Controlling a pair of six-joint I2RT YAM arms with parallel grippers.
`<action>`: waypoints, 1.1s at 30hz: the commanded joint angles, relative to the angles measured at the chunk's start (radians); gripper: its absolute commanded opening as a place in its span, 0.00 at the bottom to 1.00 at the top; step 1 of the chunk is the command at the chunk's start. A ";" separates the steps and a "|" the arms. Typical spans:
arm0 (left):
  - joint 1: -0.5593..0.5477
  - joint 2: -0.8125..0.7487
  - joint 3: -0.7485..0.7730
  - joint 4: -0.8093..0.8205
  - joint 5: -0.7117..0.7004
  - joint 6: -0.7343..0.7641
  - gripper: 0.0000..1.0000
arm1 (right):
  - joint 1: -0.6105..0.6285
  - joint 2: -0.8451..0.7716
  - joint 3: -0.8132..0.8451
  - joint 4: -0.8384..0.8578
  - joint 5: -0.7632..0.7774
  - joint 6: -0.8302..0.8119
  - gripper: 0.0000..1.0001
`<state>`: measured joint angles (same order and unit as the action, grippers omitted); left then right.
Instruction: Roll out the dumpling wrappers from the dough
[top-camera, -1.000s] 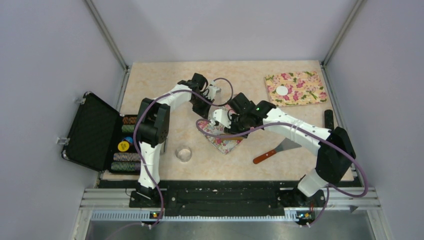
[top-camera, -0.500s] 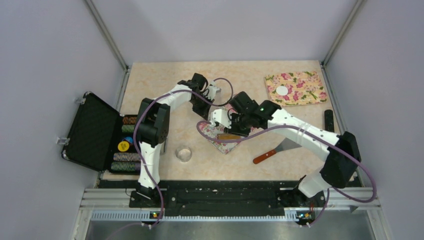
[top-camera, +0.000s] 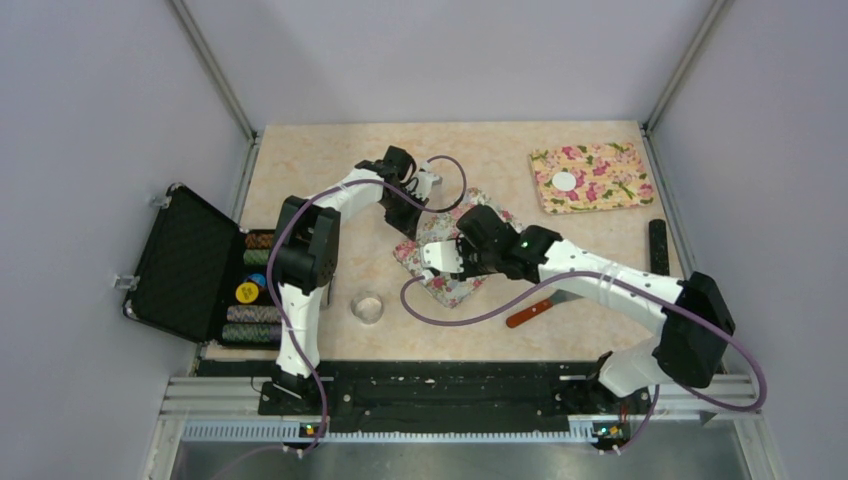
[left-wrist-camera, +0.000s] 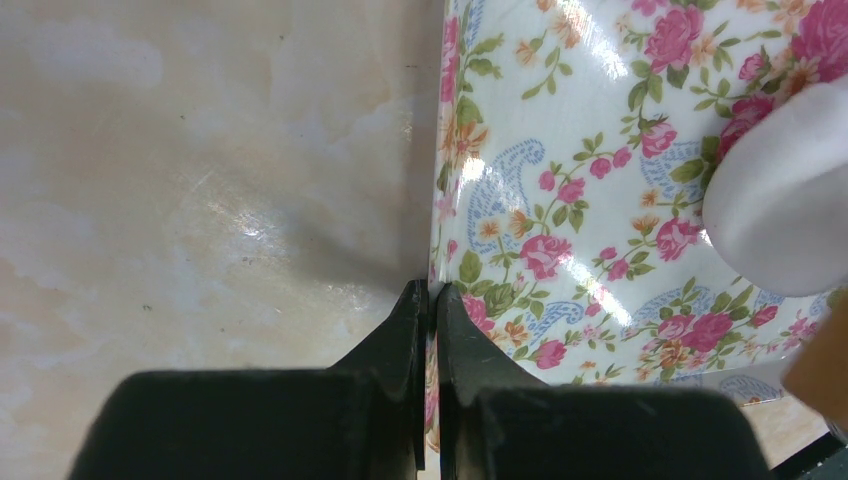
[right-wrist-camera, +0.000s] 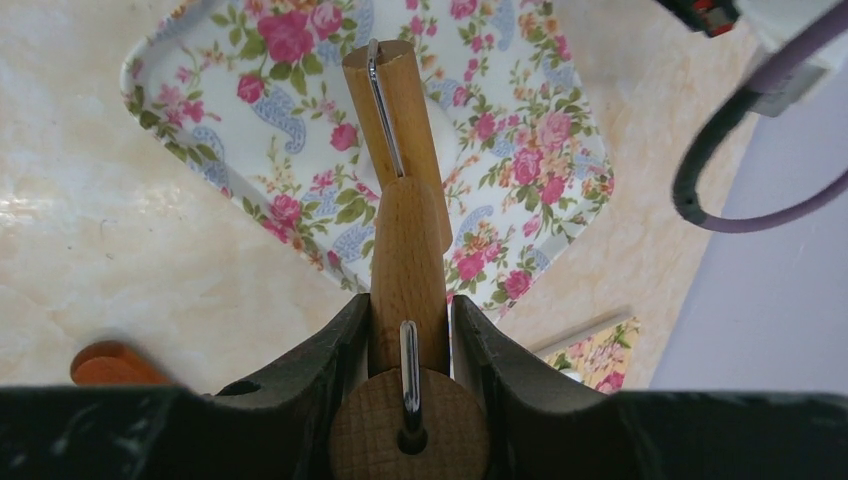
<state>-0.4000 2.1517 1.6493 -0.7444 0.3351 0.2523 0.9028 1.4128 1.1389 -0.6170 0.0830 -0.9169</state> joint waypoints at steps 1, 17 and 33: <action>0.000 0.033 0.009 0.013 -0.042 0.004 0.00 | 0.010 0.035 -0.025 0.128 0.077 -0.078 0.00; 0.000 0.031 0.006 0.016 -0.043 0.004 0.00 | 0.026 -0.038 -0.038 -0.067 -0.191 0.016 0.00; 0.000 0.035 0.010 0.010 -0.041 0.005 0.00 | 0.026 -0.043 -0.014 0.295 0.213 0.004 0.00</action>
<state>-0.4000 2.1517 1.6497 -0.7444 0.3351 0.2527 0.9157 1.4006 1.0996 -0.5323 0.1608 -0.9047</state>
